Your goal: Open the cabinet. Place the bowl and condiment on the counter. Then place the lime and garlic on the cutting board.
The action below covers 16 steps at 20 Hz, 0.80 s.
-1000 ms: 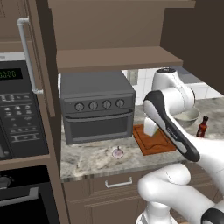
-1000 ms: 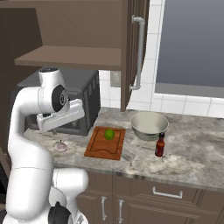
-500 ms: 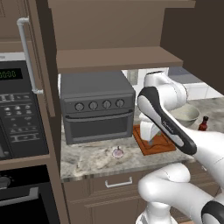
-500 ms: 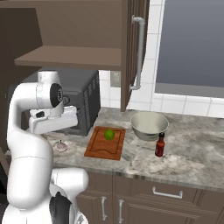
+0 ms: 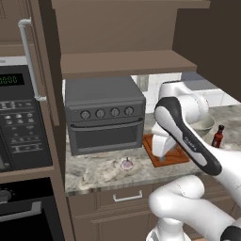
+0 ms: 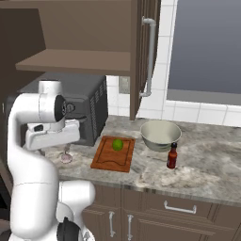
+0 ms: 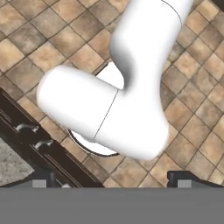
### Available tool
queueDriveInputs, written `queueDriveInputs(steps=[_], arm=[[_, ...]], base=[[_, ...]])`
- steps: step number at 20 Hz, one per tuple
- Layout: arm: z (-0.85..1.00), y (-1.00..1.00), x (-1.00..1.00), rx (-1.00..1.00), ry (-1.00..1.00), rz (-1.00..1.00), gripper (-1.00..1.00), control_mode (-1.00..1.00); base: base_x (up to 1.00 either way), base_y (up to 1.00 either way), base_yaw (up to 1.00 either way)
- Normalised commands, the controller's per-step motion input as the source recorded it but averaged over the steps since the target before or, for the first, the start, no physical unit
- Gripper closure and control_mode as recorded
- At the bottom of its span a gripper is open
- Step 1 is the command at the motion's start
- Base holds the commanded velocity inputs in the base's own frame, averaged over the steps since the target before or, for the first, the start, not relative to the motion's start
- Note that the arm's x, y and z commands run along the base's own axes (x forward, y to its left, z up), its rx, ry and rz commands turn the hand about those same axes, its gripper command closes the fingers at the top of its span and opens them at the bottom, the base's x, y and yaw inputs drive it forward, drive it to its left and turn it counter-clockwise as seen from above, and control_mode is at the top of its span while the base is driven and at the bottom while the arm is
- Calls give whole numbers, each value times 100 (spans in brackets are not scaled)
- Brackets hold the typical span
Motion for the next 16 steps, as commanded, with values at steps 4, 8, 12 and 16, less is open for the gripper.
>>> queueDriveInputs(steps=[4,8,12,16], arm=[[0,9,-20,8,0,-17,-100,-100],[0,25,-16,0,-11,-23,-100,-100],[0,29,-2,0,-15,-22,-100,-100],[0,5,3,0,-10,-16,-100,-100]], base=[[0,0,0],[0,0,0],[0,0,0],[0,0,0]])
